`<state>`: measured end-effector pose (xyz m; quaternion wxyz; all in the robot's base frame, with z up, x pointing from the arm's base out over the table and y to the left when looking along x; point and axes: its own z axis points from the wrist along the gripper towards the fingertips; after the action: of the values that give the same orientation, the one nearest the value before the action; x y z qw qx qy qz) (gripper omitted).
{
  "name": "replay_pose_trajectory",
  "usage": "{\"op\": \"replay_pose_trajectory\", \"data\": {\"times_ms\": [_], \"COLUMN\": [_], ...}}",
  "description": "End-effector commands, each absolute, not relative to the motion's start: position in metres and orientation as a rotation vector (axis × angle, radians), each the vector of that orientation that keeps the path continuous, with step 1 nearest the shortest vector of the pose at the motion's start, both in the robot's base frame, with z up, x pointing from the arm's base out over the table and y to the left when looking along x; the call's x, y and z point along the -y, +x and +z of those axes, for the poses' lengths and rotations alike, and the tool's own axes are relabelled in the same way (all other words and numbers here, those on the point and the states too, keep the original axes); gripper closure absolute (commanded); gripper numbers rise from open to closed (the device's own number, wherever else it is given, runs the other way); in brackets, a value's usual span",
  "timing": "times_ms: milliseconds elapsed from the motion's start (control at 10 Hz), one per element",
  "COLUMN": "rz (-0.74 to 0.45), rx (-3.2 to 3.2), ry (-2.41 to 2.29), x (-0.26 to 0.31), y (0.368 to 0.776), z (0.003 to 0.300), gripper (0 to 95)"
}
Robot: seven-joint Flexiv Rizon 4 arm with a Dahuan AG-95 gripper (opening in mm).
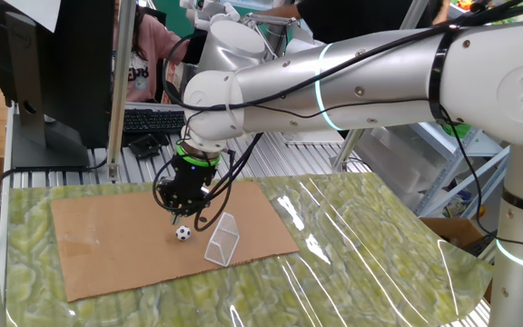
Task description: Push the soccer ball into the goal
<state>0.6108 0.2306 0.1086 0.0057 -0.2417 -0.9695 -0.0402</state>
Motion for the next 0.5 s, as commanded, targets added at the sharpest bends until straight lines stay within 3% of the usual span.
{"op": "replay_pose_trajectory", "data": {"times_ms": [100, 500], "rz": [-0.125, -0.112], "rx": [3.037, 3.051], "ry": [-0.751, -0.749], "x": [-0.2306, -0.2315], "y": [0.6116, 0.613], "z": [0.1088, 0.1071], "gripper": [95.0, 95.0]}}
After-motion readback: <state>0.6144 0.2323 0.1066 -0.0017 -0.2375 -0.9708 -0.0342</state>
